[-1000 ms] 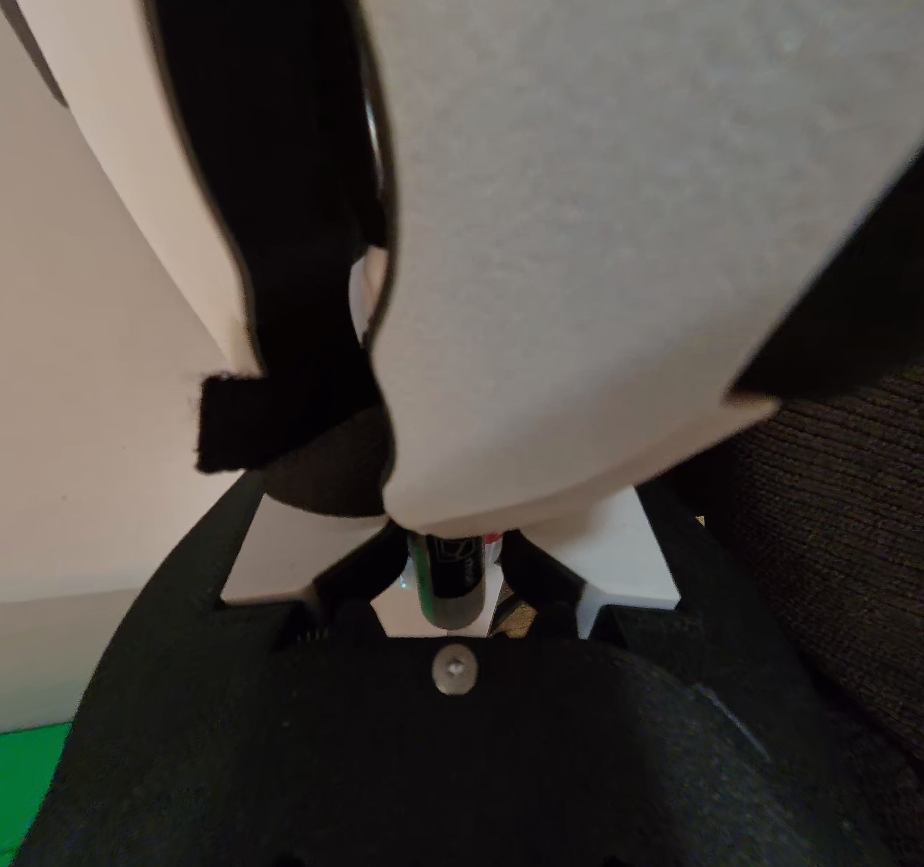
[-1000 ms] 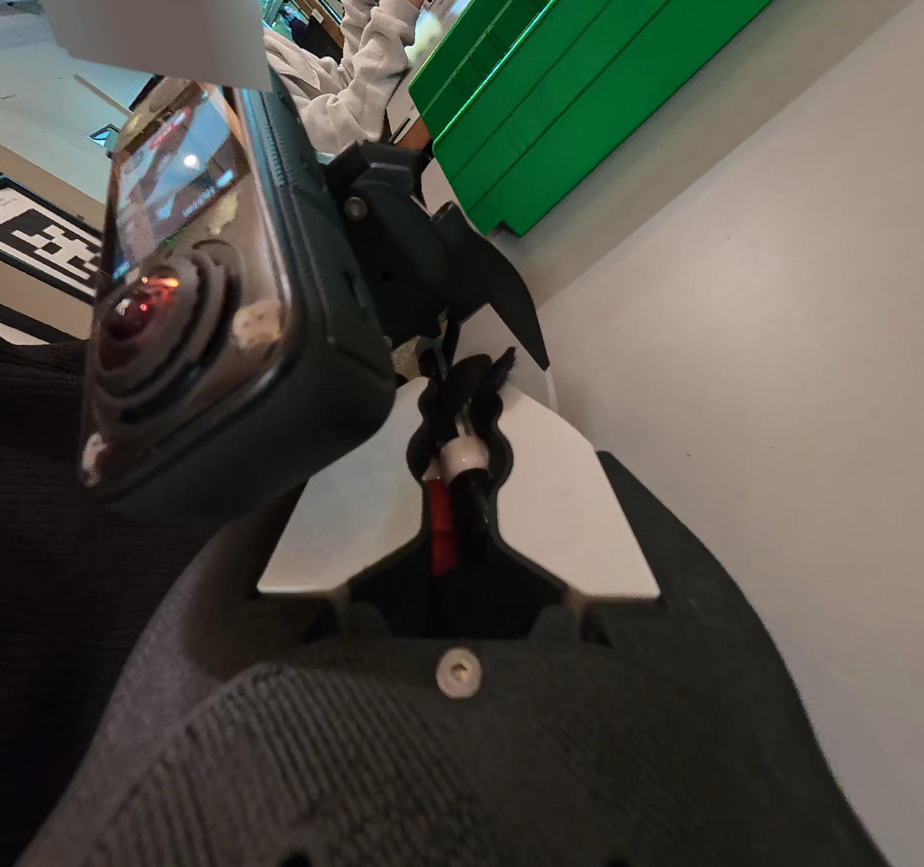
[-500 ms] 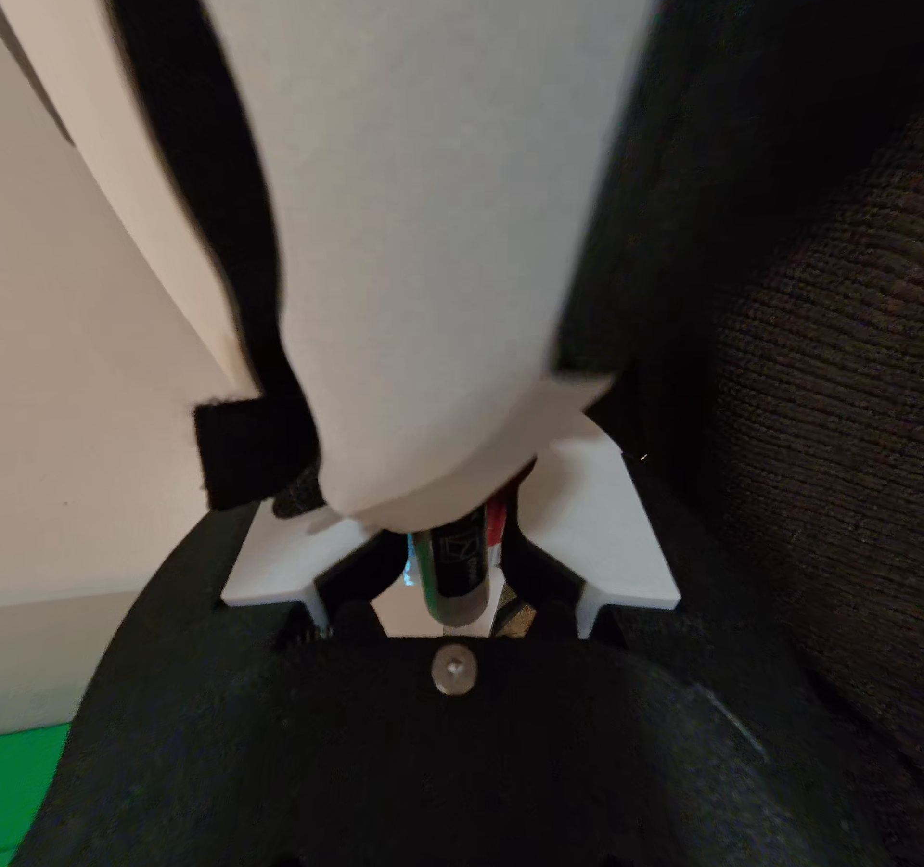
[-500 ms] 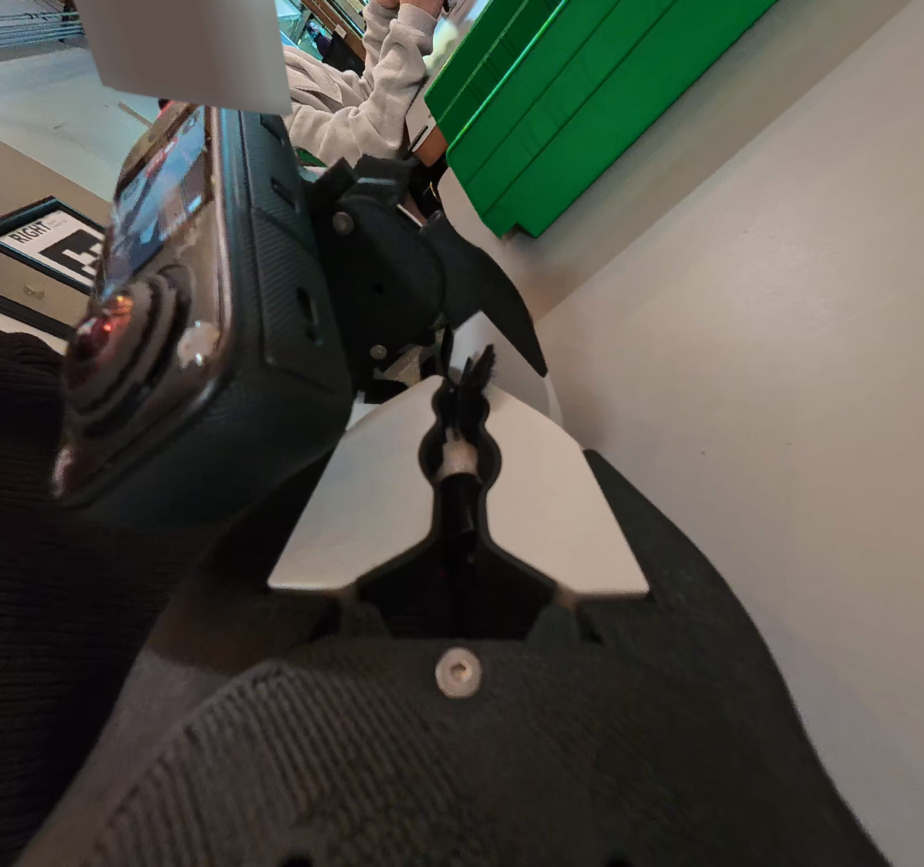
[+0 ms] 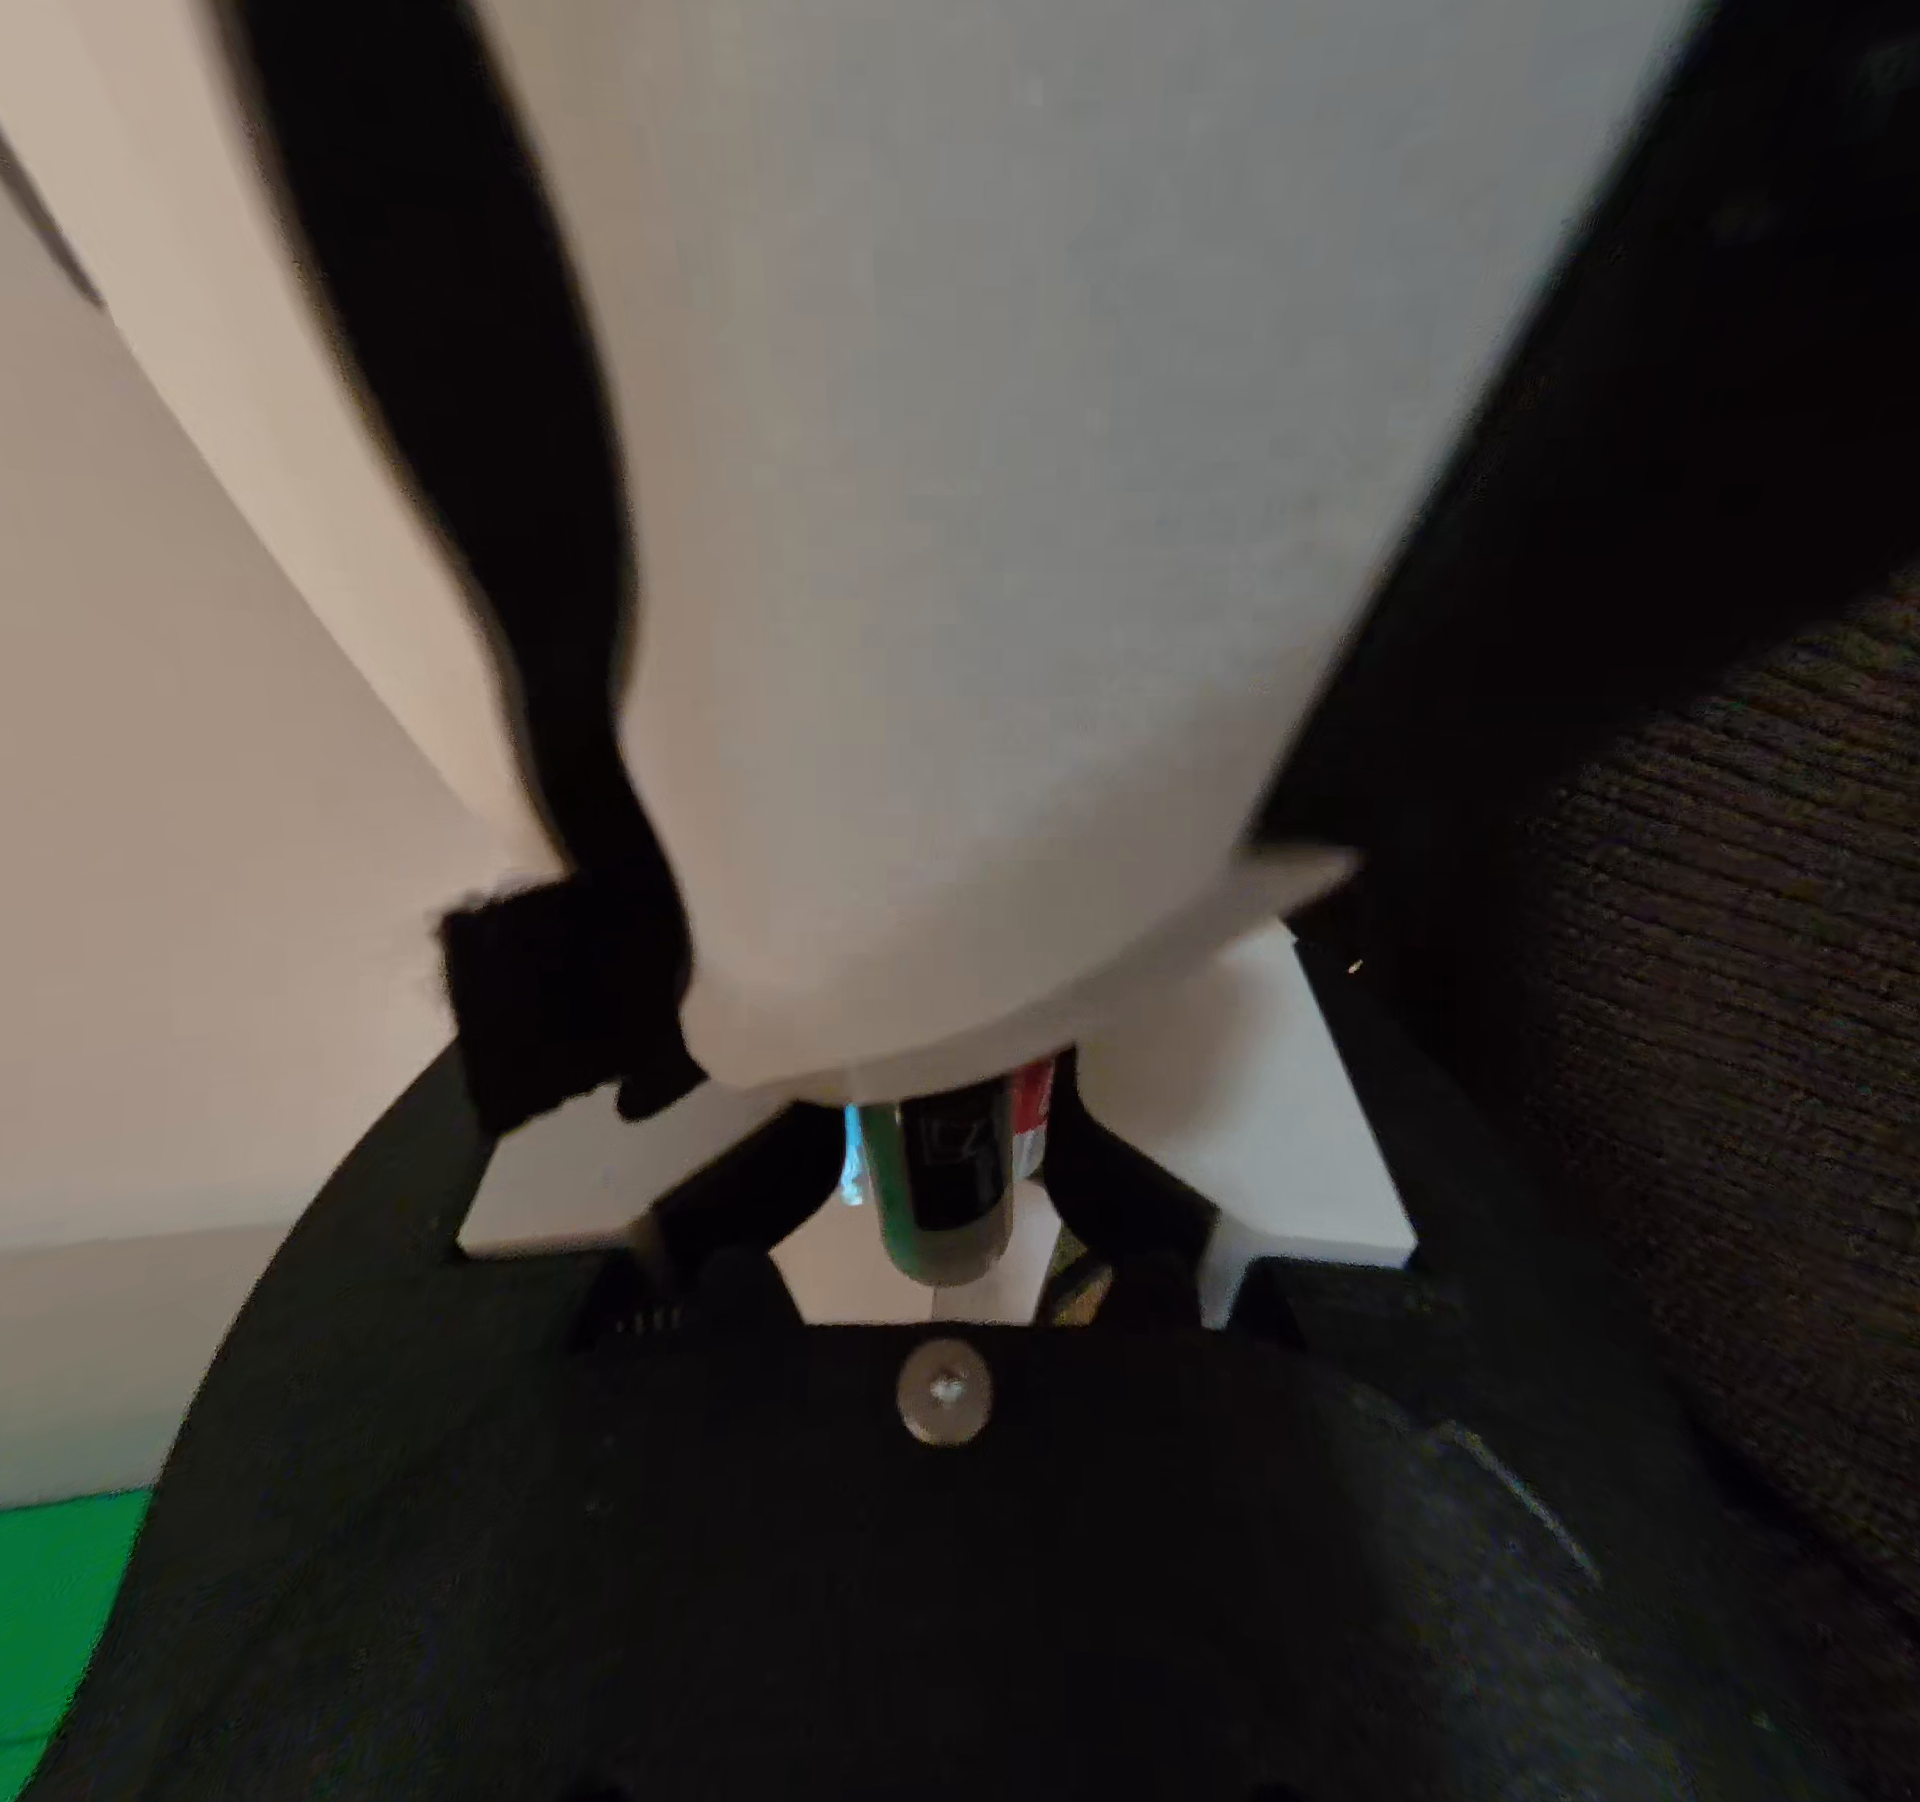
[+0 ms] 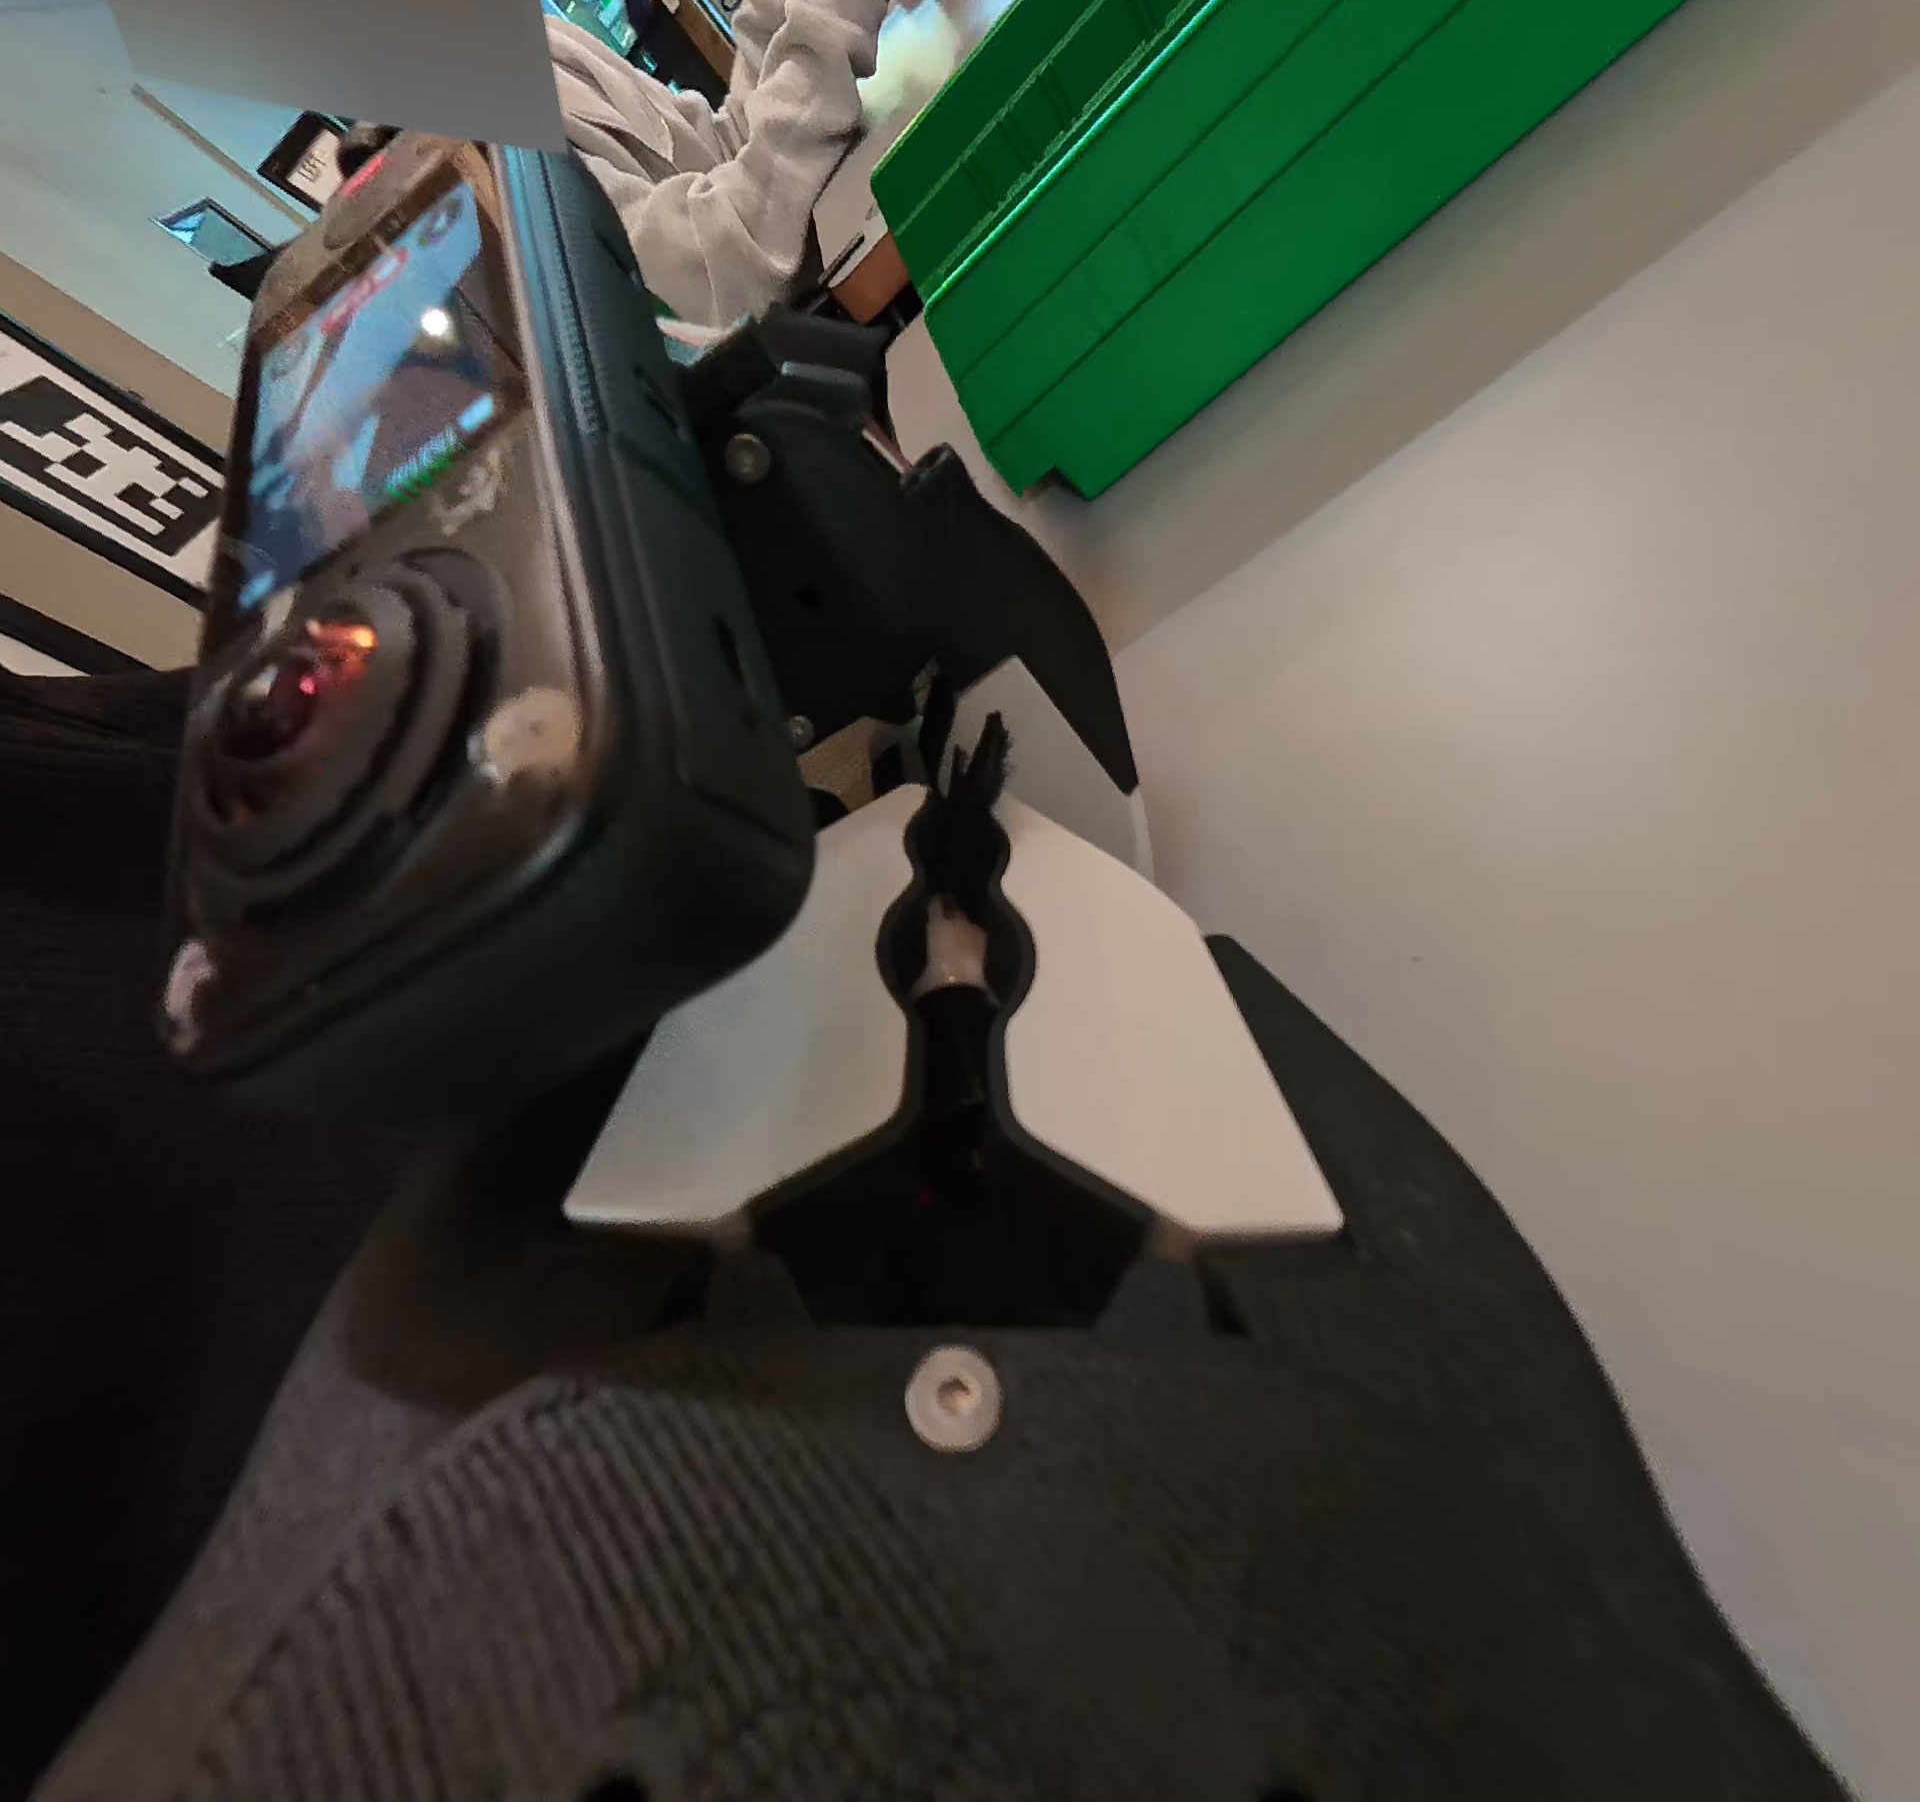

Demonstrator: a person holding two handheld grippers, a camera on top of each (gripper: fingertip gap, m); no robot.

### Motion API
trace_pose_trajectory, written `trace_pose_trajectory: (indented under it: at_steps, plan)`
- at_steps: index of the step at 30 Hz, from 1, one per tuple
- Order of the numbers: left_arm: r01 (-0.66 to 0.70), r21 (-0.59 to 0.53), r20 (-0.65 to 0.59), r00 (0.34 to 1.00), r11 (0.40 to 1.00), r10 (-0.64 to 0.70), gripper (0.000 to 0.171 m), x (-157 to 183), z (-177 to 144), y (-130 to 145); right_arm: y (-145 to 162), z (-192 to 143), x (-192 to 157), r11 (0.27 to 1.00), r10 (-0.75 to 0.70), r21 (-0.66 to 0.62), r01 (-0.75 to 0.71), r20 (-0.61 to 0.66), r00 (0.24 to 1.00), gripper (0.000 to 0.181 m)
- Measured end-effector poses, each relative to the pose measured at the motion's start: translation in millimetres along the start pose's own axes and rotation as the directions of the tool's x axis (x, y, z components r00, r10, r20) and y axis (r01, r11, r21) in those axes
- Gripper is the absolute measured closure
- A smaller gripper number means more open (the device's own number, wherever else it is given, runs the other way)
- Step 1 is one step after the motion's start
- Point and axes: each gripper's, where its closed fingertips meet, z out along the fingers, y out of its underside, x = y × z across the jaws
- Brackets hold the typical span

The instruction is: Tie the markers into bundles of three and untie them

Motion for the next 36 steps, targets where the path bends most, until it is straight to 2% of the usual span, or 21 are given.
trace_pose_trajectory:
  at_steps: [4, 8, 10, 13, 18, 19, 21, 24, 25, 26, 28, 29, 31, 33, 36]
  plan:
    - [0.019, 0.086, 0.014, 1.000, 0.996, -0.020, 0.125, -7.6, -7.8, -8.8, -8.4, -8.4, 2.4, 0.999, -0.015, 0.040, 0.015, -0.009, 1.000, 0.176]
    - [0.047, 0.211, 0.092, 0.993, 0.976, -0.068, 0.109, -31.0, -24.6, -11.7, -17.2, -26.5, 16.3, 0.996, -0.012, 0.085, 0.017, -0.059, 0.998, 0.176]
    - [0.074, 0.315, 0.106, 0.988, 0.946, -0.112, 0.101, -43.5, -38.8, -15.8, -24.0, -39.7, 24.5, 0.993, -0.009, 0.118, 0.019, -0.089, 0.996, 0.176]
    - [0.142, 0.497, 0.091, 0.973, 0.856, -0.214, 0.097, -63.1, -63.7, -27.6, -34.2, -60.1, 34.1, 0.985, -0.010, 0.169, 0.033, -0.133, 0.991, 0.176]
    - [0.269, 0.737, -0.068, 0.942, 0.620, -0.329, 0.105, -83.3, -94.9, -49.0, -47.7, -91.1, 40.0, 0.962, -0.002, 0.268, 0.052, -0.185, 0.983, 0.175]
    - [0.298, 0.779, -0.117, 0.933, 0.551, -0.339, 0.114, -86.1, -100.7, -53.2, -49.7, -97.3, 38.6, 0.955, -0.006, 0.291, 0.062, -0.192, 0.981, 0.175]
    - [0.371, 0.849, -0.248, 0.908, 0.376, -0.337, 0.125, -90.4, -113.2, -61.0, -51.0, -108.9, 36.6, 0.941, -0.016, 0.327, 0.086, -0.213, 0.977, 0.176]
    - [0.517, 0.850, -0.475, 0.835, 0.102, -0.277, 0.134, -94.1, -121.0, -61.5, -48.5, -124.0, 36.3, 0.925, -0.019, 0.364, 0.110, -0.245, 0.969, 0.176]
    - [0.564, 0.825, -0.539, 0.808, 0.045, -0.235, 0.137, -93.3, -119.7, -60.4, -47.9, -127.7, 35.7, 0.920, -0.015, 0.377, 0.108, -0.239, 0.971, 0.176]
    - [0.612, 0.791, -0.596, 0.776, 0.013, -0.204, 0.140, -93.5, -116.8, -59.2, -47.8, -130.1, 34.6, 0.915, -0.012, 0.390, 0.100, -0.222, 0.975, 0.176]
    - [0.669, 0.743, -0.662, 0.733, -0.009, -0.153, 0.159, -94.6, -112.7, -59.1, -49.0, -131.5, 32.1, 0.905, -0.006, 0.418, 0.077, -0.169, 0.986, 0.176]
    - [0.673, 0.739, -0.668, 0.734, 0.004, -0.125, 0.171, -92.3, -111.1, -60.7, -49.3, -130.2, 31.9, 0.902, -0.001, 0.427, 0.062, -0.142, 0.990, 0.176]
    - [0.661, 0.747, -0.650, 0.749, 0.070, -0.127, 0.171, -87.5, -101.2, -65.5, -48.4, -126.3, 34.4, 0.900, 0.018, 0.434, 0.033, -0.112, 0.994, 0.176]
    - [0.609, 0.782, -0.593, 0.792, 0.133, -0.141, 0.171, -81.9, -93.5, -70.4, -47.1, -122.4, 35.8, 0.902, 0.027, 0.432, 0.016, -0.094, 0.995, 0.176]
    - [0.534, 0.827, -0.515, 0.845, 0.176, -0.144, 0.171, -76.3, -91.6, -75.4, -45.0, -118.6, 38.3, 0.910, 0.029, 0.414, 0.012, -0.092, 0.995, 0.175]
